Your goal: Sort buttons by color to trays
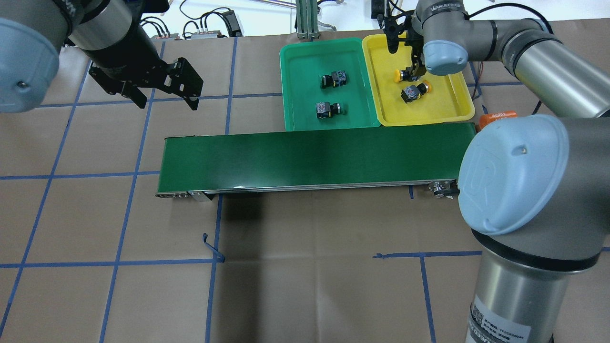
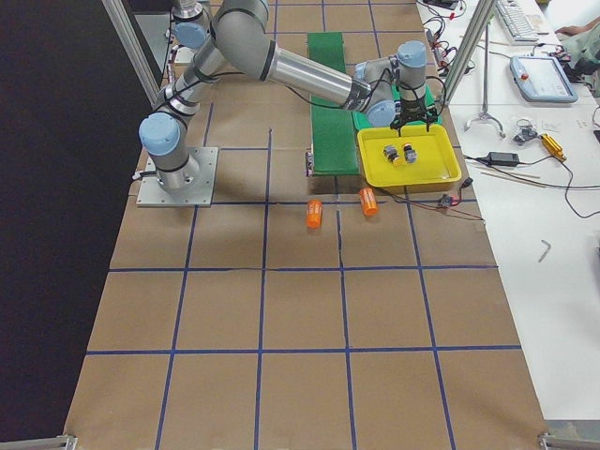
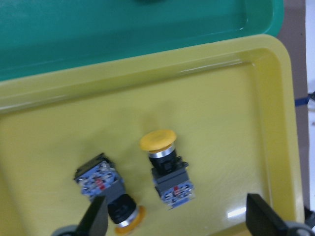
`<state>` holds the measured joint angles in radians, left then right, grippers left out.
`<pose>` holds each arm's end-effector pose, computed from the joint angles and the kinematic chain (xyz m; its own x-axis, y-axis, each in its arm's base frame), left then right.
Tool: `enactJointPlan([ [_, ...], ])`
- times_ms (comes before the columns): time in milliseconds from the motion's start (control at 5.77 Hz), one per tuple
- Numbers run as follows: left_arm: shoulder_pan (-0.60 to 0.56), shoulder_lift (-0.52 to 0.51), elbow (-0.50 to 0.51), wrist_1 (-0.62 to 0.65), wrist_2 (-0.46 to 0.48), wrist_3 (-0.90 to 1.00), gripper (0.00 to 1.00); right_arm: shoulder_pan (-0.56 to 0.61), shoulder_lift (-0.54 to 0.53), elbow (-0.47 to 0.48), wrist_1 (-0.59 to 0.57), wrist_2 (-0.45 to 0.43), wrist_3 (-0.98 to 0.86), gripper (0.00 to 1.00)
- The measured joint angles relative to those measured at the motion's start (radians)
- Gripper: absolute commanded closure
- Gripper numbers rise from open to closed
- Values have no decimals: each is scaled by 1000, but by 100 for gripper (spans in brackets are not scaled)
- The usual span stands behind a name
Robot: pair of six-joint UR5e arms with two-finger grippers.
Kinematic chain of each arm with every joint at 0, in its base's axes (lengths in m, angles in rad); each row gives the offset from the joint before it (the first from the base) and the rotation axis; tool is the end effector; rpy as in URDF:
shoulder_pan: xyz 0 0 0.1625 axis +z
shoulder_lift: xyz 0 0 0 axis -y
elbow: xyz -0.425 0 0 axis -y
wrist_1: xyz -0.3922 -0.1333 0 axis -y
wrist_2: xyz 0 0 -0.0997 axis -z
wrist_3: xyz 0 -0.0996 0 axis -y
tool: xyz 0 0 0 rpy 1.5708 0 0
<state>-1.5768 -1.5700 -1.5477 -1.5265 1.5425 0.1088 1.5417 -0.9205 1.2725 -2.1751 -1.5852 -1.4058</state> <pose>-0.1391 -0.4972 0.5043 -0.9930 0.1162 0.0207 0.1145 0.9909 -0.0708 0.1101 -0.7504 0.2940 -0.1919 -0.9494 0.2485 -0.9812 0.1912 -0.0272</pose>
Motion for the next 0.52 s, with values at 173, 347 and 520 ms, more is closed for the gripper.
enactJointPlan([
  [173,3,4,-1,-1,-1,3,1,8,-101,34,153,1,257,0],
  [347,4,7,-2,-1,2,5,1,14,-188,50,304,1,511,0],
  [520,4,11,-3,-3,3,0,1,18,-265,56,429,1,796,0],
])
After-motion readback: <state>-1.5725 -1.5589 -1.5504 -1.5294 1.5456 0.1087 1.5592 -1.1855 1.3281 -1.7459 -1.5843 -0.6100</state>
